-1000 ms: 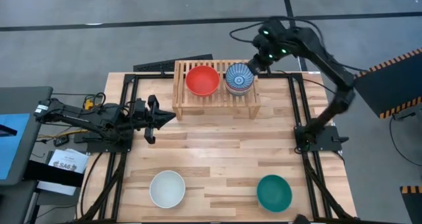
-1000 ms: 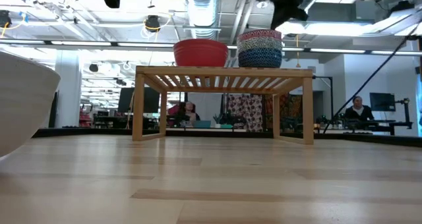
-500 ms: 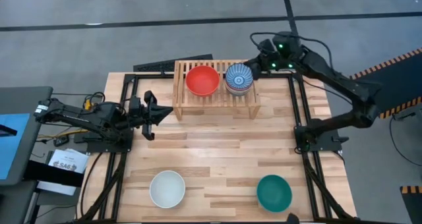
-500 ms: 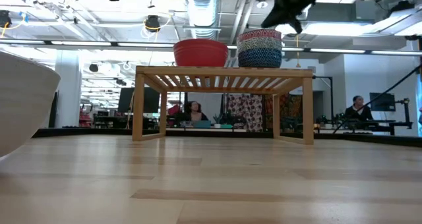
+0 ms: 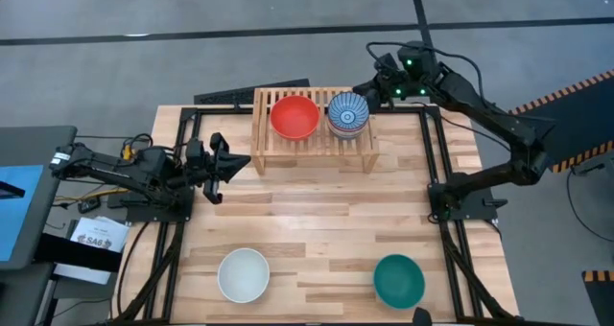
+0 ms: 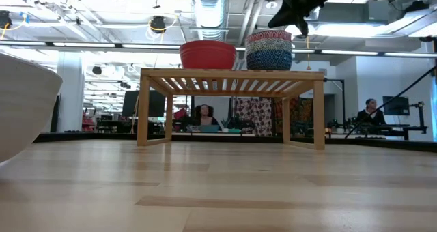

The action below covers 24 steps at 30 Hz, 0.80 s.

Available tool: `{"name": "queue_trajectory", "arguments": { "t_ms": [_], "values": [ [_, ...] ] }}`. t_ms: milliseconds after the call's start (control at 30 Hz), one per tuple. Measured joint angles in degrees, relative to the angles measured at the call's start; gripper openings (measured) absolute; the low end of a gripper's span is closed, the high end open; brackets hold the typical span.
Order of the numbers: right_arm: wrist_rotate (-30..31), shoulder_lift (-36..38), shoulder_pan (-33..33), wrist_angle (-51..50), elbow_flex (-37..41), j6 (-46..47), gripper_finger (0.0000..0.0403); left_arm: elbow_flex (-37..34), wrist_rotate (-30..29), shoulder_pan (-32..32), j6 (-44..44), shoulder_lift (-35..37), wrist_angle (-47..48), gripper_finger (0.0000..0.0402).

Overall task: Place and stack bowls onto a shelf
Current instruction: Stack the small blue bowl on top of the other small red bowl on the shelf

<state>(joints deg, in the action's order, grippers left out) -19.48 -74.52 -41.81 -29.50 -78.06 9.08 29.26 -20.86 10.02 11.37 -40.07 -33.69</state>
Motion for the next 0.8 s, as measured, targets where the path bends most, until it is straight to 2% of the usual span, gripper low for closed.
{"name": "queue_trajectory", "arguments": {
  "t_ms": [467, 800],
  "values": [
    [-0.12, 0.24, 1.23, 2.92, 0.02, -3.54, 0.0018, 0.0, -1.05, 0.02, -2.01, 0.0, -0.48, 0.0],
    [0.74, -5.29, 1.72, 7.81, 0.03, -3.9, 0.0018, 0.0, -1.68, 0.02, -2.72, 0.0, -0.35, 0.0]
  ]
}}
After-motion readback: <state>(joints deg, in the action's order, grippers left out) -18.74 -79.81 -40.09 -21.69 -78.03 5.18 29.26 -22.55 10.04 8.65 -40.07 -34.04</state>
